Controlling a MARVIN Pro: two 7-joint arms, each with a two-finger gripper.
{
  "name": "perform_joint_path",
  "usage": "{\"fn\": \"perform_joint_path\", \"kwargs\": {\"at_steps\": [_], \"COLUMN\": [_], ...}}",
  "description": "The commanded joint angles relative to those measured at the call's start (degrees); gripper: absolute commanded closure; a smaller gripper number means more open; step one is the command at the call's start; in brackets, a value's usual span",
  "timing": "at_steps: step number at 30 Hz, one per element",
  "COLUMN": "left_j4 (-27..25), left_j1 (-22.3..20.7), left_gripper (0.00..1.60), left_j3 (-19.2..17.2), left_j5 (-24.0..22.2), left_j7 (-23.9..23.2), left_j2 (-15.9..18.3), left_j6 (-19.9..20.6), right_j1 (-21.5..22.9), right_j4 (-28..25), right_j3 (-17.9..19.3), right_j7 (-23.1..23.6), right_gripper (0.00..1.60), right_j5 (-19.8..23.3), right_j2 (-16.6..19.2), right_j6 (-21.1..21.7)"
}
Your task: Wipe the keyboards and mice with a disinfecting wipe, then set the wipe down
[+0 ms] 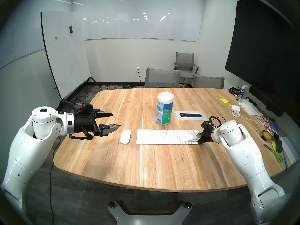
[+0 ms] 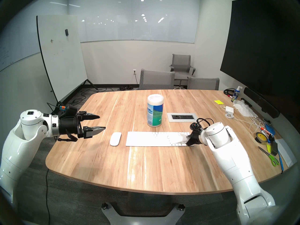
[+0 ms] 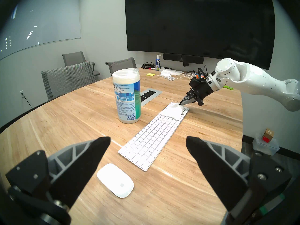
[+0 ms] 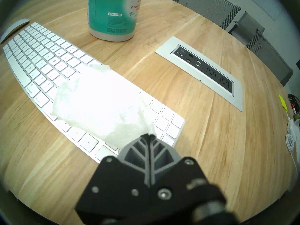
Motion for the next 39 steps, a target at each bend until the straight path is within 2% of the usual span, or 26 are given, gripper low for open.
{"fn": "perform_joint_path", "kwargs": {"at_steps": [1, 39], "left_j4": [-0.43, -0.43], "left_j1": [-0.09, -0.09], "left_gripper": [0.0, 0.0], "left_j3": [-0.48, -0.47], "left_j5": [-0.19, -0.19], "left_j7": [-0.11, -0.11], "left_j2": [0.12, 0.12], "left_j6": [-0.06, -0.06], "right_j1": [0.81, 1.84], "right_j4": [-0.63, 0.9], "right_j3": [0.41, 0.1], "right_j7": [0.35, 1.19], "right_gripper": [1.6, 1.6], "right_j5": [0.33, 0.01], "right_j2": [0.21, 0.41], "right_j6": [-0.48, 0.55]}}
